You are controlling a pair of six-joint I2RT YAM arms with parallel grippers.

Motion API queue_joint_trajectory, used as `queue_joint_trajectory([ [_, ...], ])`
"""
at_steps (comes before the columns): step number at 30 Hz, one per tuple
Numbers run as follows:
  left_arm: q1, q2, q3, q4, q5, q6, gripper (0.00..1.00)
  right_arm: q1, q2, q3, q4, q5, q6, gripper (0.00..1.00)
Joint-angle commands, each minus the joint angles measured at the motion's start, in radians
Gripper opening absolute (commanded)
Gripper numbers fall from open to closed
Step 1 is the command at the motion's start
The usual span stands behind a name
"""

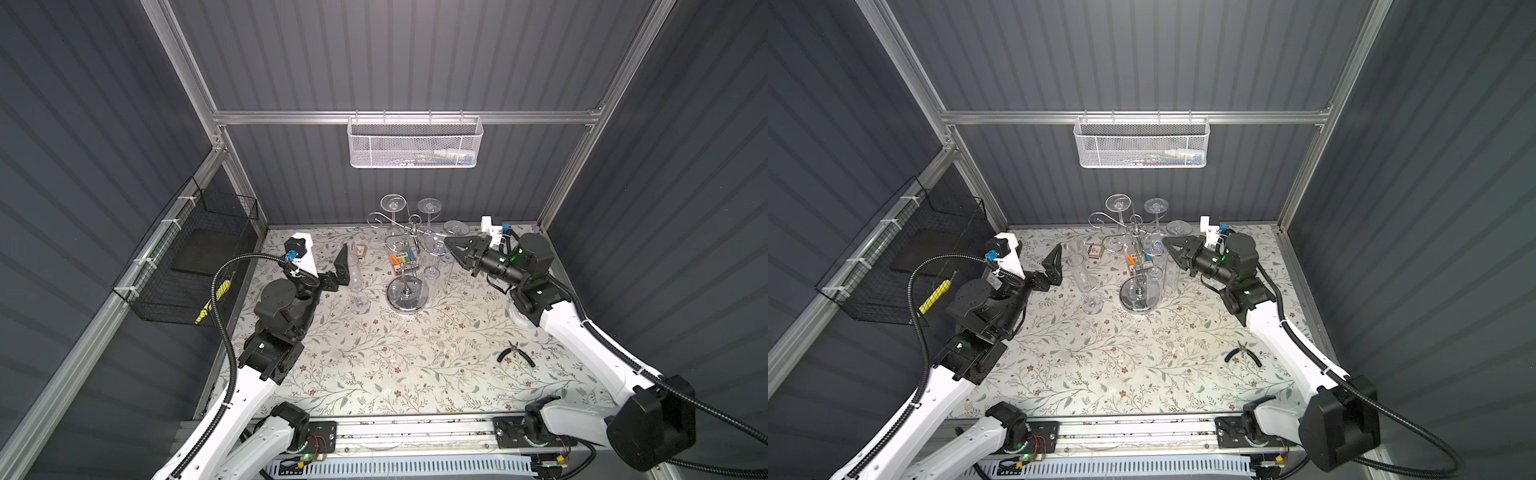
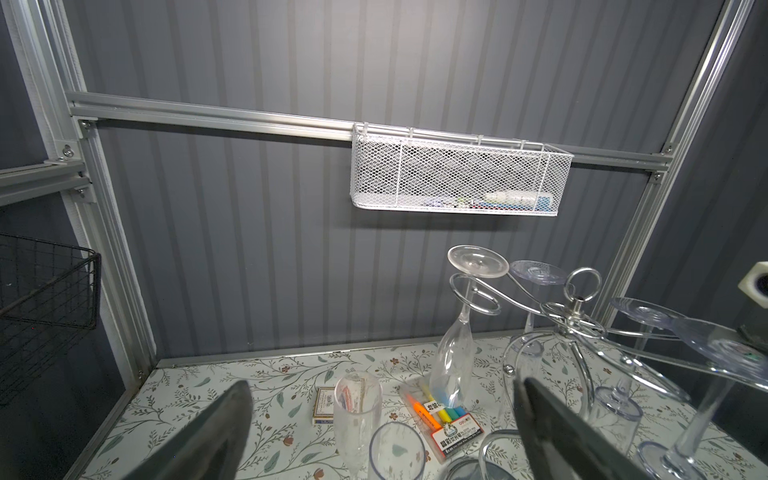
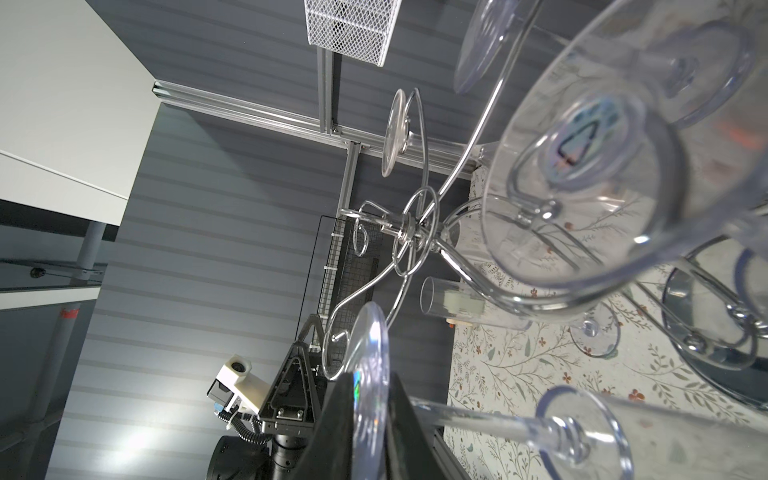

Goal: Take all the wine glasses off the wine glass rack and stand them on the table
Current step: 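Move the right gripper to a hanging flute's stem on the rack, then close the right gripper on the hanging flute's stem near its foot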

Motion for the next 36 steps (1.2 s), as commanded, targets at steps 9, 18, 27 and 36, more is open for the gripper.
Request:
queue_joint_trajectory([
  [9,0.006,-0.027,-0.001,-0.016,-0.025,-0.017,1.00,0.006,0.019,-0.031,0.087,-0.028,0.059,0.00],
  [18,0.006,-0.040,-0.001,-0.030,-0.025,-0.024,1.00,0.005,0.023,-0.032,0.128,-0.049,0.115,0.00],
  [27,0.006,-0.056,-0.003,-0.045,-0.034,-0.028,1.00,0.005,0.039,-0.036,0.191,-0.066,0.216,0.00],
  [36,0.006,-0.062,-0.003,-0.053,-0.044,-0.031,1.00,0.005,0.020,-0.025,0.150,-0.098,0.236,0.00],
])
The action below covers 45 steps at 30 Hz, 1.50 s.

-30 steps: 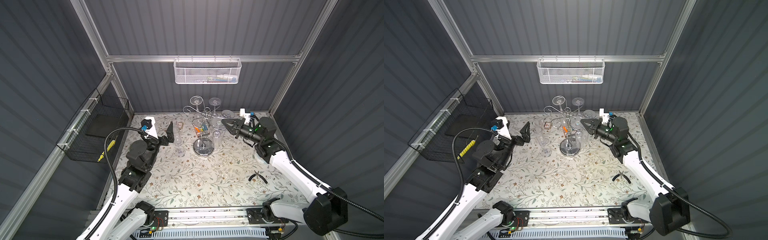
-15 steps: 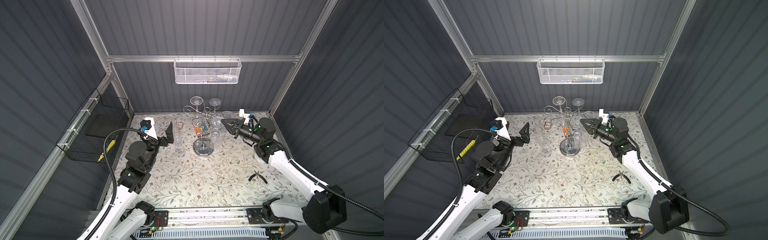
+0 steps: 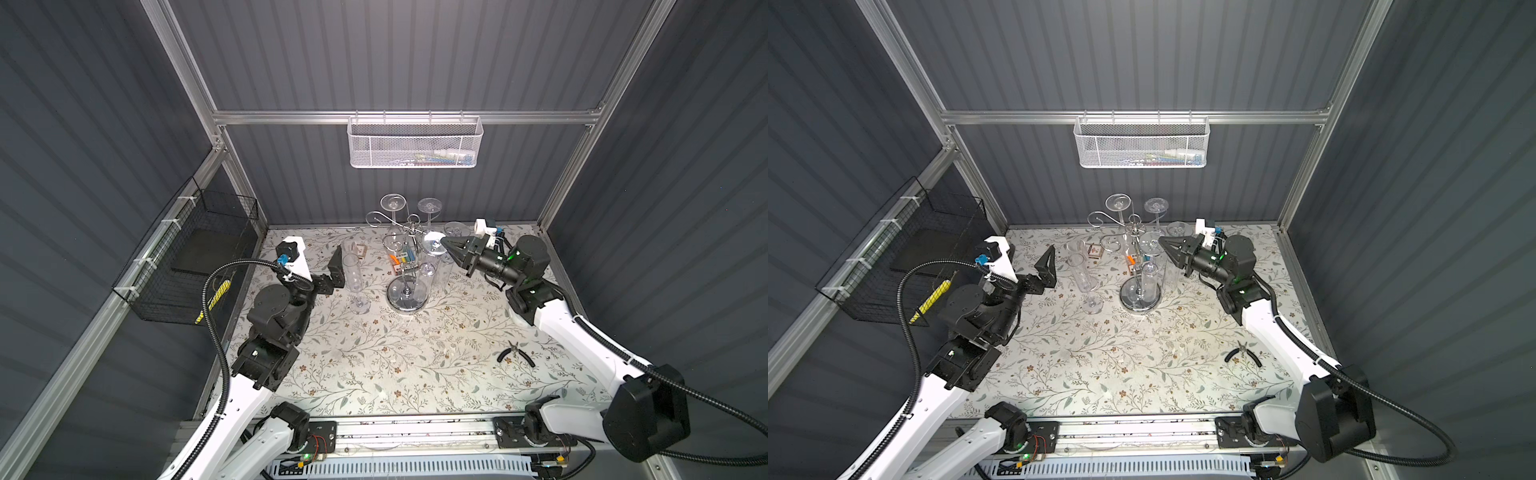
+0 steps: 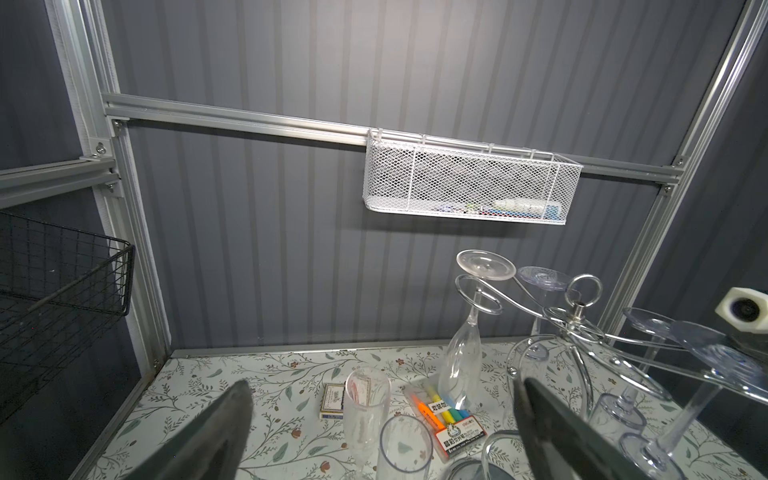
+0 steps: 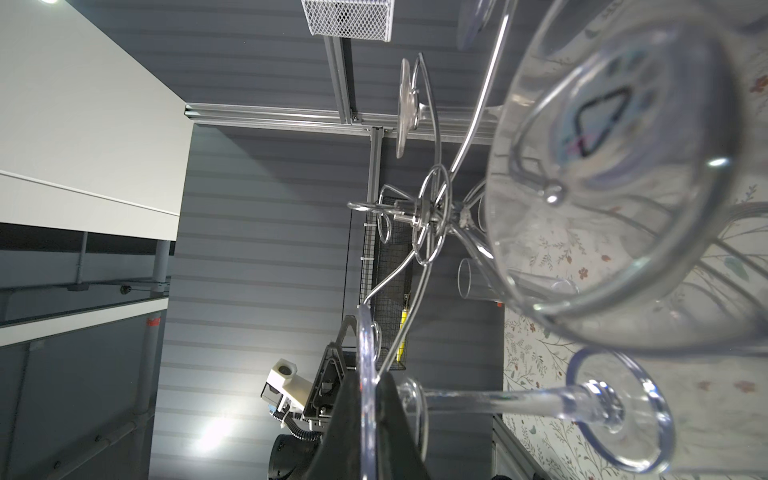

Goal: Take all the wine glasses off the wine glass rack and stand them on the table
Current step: 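Close the right gripper on the hanging flute's stem near its foot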

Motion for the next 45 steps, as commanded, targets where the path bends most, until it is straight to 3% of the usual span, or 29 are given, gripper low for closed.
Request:
queue_joint_trajectory([
  [1,0.006,-0.012,-0.001,-0.006,-0.014,-0.013,1.00,0.001,-0.029,0.005,-0.014,-0.039,0.006,0.00],
  [25,0.006,-0.021,-0.003,-0.033,-0.008,-0.058,1.00,-0.003,-0.096,0.070,-0.160,-0.035,-0.009,0.00],
  [45,0.006,-0.116,-0.034,-0.102,-0.063,-0.054,1.00,0.050,-0.025,0.155,-0.152,0.054,0.110,0.00],
])
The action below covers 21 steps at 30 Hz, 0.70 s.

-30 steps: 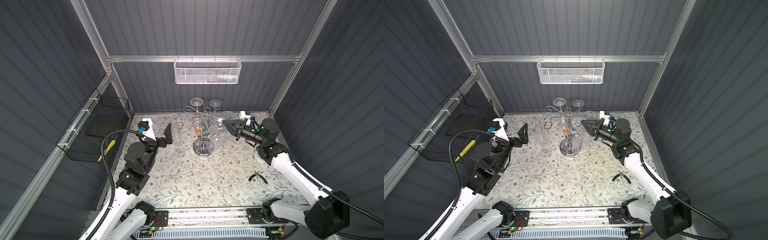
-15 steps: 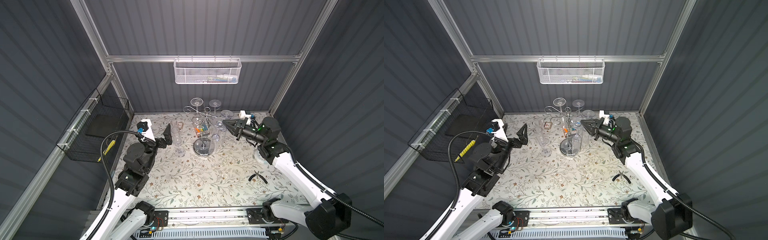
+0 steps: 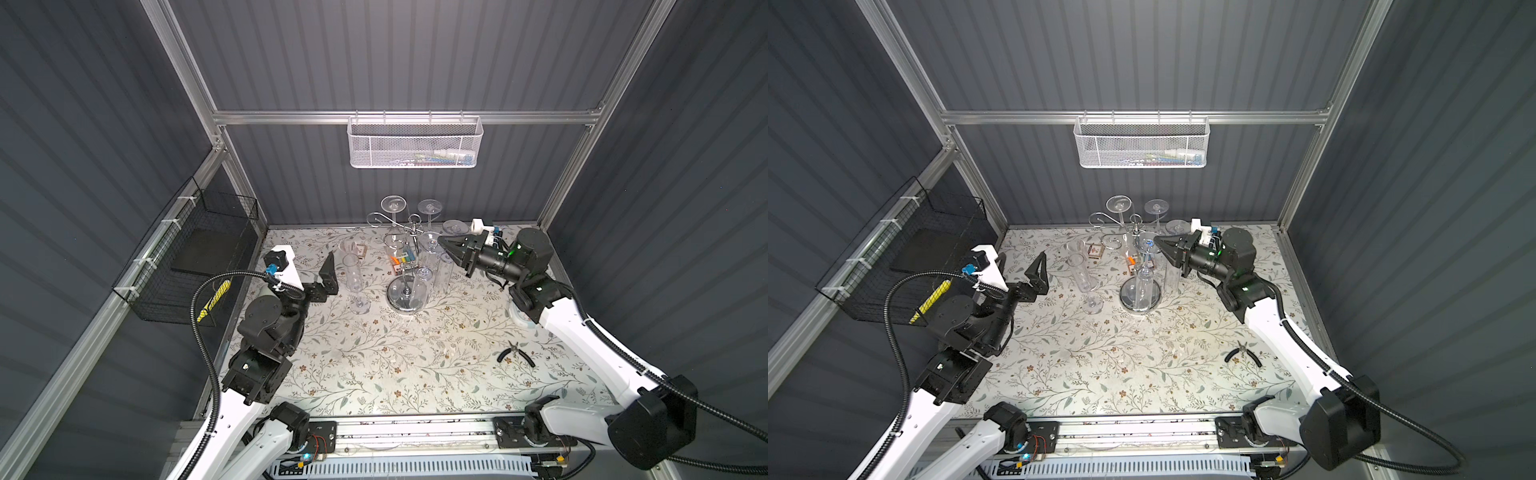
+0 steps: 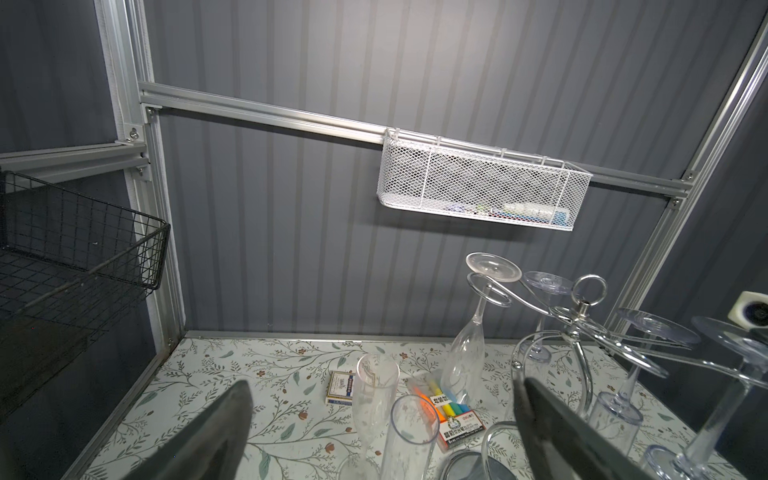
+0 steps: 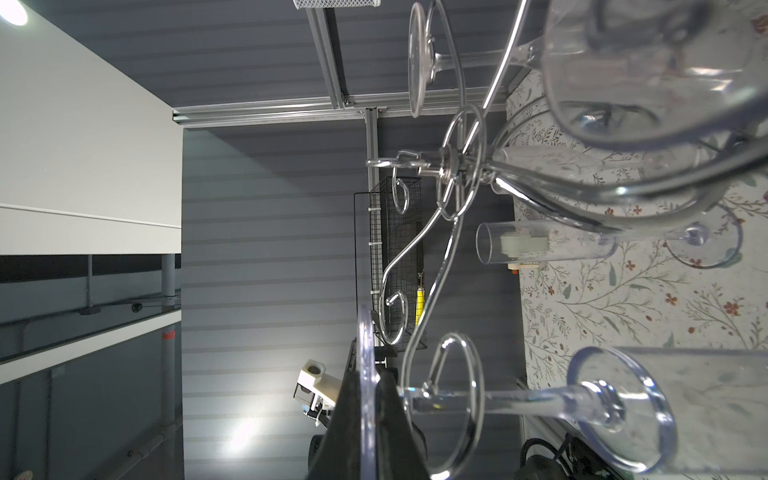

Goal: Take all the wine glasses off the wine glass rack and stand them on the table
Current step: 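Close the right gripper on the hanging flute's stem near its foot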

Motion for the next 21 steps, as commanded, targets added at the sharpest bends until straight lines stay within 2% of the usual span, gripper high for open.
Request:
queue_joint_trajectory([
  [1,0.006,-0.022,-0.011,-0.025,-0.026,-0.013,1.00,0.006,0.011,0.044,0.065,0.033,0.049,0.00],
  [7,0.006,-0.034,-0.014,-0.040,-0.043,-0.007,1.00,0.006,0.066,0.044,0.176,0.042,0.160,0.00],
  [21,0.006,-0.051,-0.015,-0.062,-0.057,-0.002,1.00,0.004,0.066,0.015,0.190,0.137,0.210,0.00],
])
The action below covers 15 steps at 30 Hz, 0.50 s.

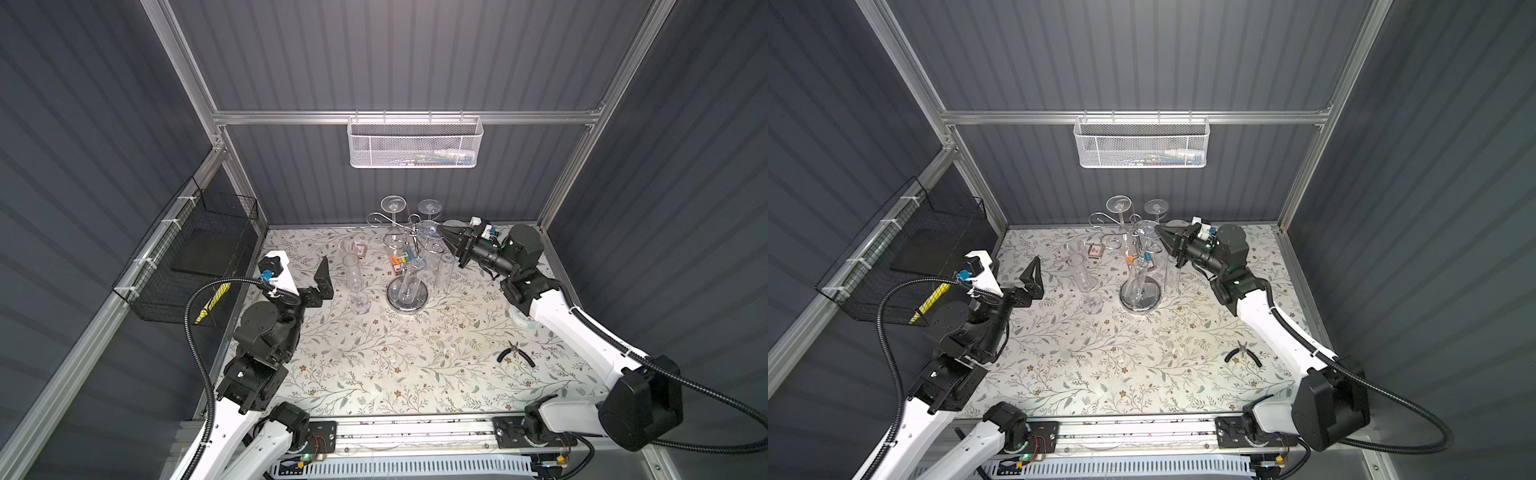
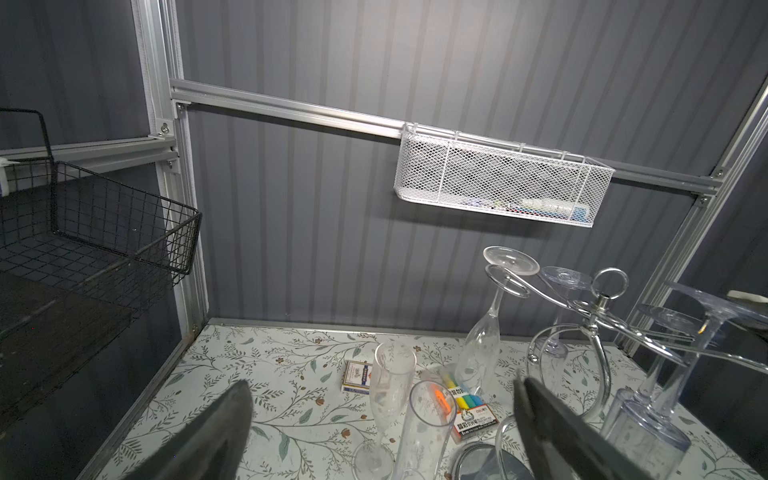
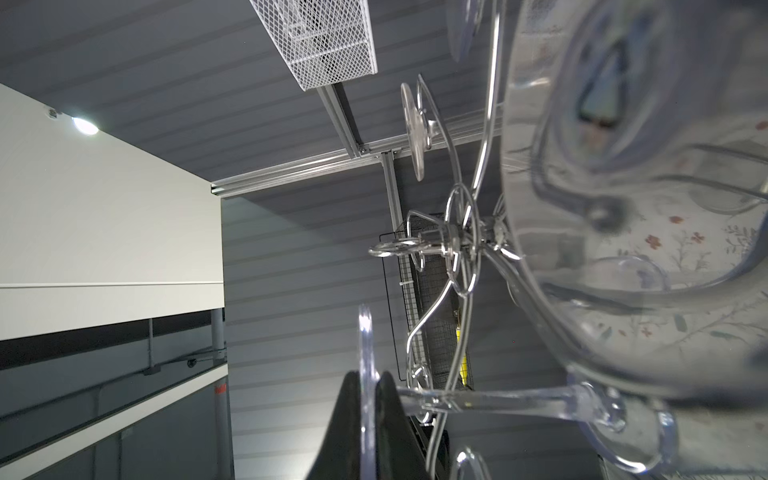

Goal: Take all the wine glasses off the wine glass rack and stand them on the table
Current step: 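Close the right gripper on the hanging flute's stem near its foot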

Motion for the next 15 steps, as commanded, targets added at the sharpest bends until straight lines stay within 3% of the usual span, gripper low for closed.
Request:
queue_joint_trajectory([
  [1,0.006,-0.015,-0.006,-0.012,-0.016,-0.002,1.00,0.003,-0.020,-0.004,0.074,0.024,0.026,0.00],
  [15,0.006,-0.020,-0.006,-0.021,-0.028,-0.010,1.00,-0.029,-0.110,-0.080,0.001,0.084,-0.020,0.00],
])
